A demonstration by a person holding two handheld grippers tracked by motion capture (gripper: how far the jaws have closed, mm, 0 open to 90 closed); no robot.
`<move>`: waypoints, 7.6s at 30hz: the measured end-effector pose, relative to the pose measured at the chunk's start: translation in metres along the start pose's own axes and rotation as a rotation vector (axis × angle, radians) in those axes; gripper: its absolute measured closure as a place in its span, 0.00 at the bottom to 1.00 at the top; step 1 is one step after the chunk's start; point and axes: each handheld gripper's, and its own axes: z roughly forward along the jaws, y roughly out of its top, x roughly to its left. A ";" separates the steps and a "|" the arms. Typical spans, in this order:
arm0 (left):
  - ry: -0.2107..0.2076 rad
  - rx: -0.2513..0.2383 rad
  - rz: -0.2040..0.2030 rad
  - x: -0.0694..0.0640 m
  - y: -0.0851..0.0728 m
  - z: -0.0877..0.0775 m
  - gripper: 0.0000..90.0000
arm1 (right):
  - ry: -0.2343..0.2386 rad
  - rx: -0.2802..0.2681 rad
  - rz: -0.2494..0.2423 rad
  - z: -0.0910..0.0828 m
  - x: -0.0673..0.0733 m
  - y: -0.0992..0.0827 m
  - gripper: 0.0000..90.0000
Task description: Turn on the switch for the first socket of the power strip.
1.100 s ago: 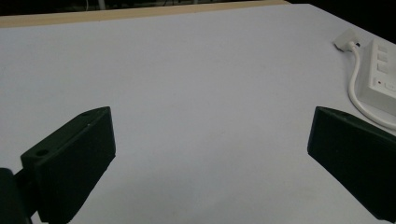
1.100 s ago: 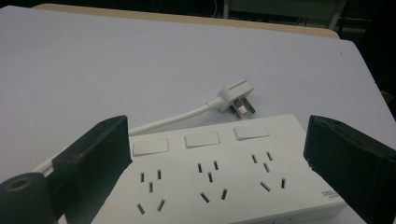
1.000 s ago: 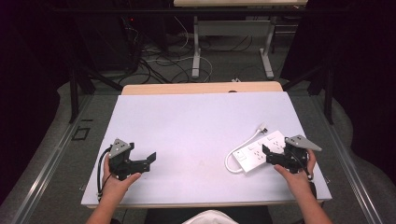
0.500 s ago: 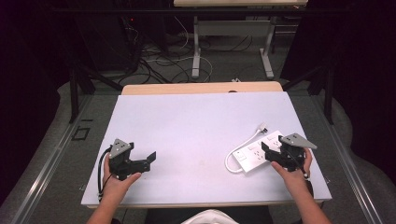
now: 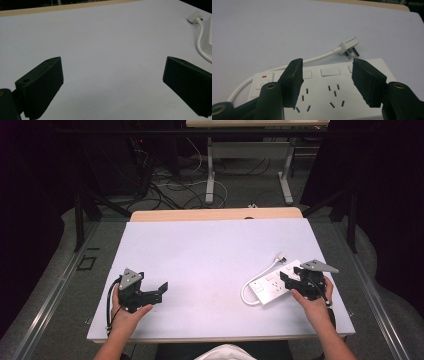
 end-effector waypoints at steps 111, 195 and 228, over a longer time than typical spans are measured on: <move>0.007 -0.001 -0.029 0.006 -0.003 0.000 0.06 | 0.077 0.368 -0.143 0.064 0.036 0.023 0.94; 0.014 0.015 -0.010 0.005 -0.004 0.003 0.09 | 0.124 0.313 -0.058 0.062 0.027 0.021 0.72; 0.017 0.026 -0.011 0.006 -0.004 0.003 0.10 | 0.114 0.252 -0.033 0.060 0.019 0.017 0.63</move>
